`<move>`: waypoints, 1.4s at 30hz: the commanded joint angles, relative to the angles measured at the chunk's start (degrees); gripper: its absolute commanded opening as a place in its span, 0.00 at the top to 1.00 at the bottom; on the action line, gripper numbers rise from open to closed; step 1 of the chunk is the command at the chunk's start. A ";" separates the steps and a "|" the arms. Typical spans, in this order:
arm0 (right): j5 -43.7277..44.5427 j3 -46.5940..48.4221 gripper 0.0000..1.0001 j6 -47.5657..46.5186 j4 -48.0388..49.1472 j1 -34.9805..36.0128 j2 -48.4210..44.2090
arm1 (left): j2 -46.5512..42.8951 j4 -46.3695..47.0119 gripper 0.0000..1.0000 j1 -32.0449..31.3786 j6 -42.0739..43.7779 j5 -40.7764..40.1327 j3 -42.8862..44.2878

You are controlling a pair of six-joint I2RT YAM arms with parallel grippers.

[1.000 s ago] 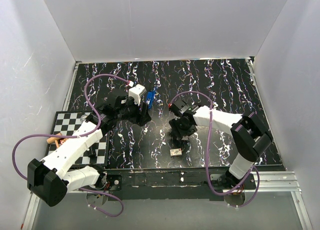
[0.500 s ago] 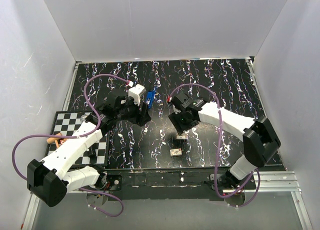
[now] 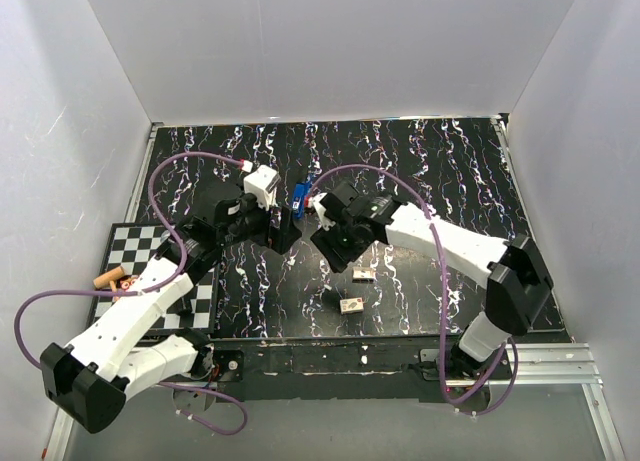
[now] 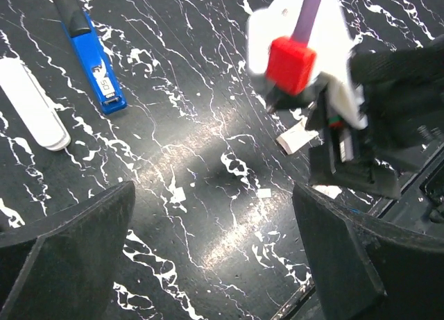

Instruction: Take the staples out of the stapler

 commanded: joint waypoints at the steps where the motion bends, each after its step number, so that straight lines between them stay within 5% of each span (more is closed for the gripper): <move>1: -3.68 2.54 0.35 -2.49 1.55 1.40 3.74 | -3.67 1.78 0.02 -0.05 0.00 -3.78 -1.25; 15: -3.42 2.19 0.37 -3.37 6.65 5.98 11.48 | -14.58 7.24 0.02 -0.05 -0.70 -14.33 -5.38; 42: 3.17 0.96 0.45 -3.63 9.11 8.44 18.86 | -13.00 7.33 0.02 -0.05 -0.97 -15.66 -5.29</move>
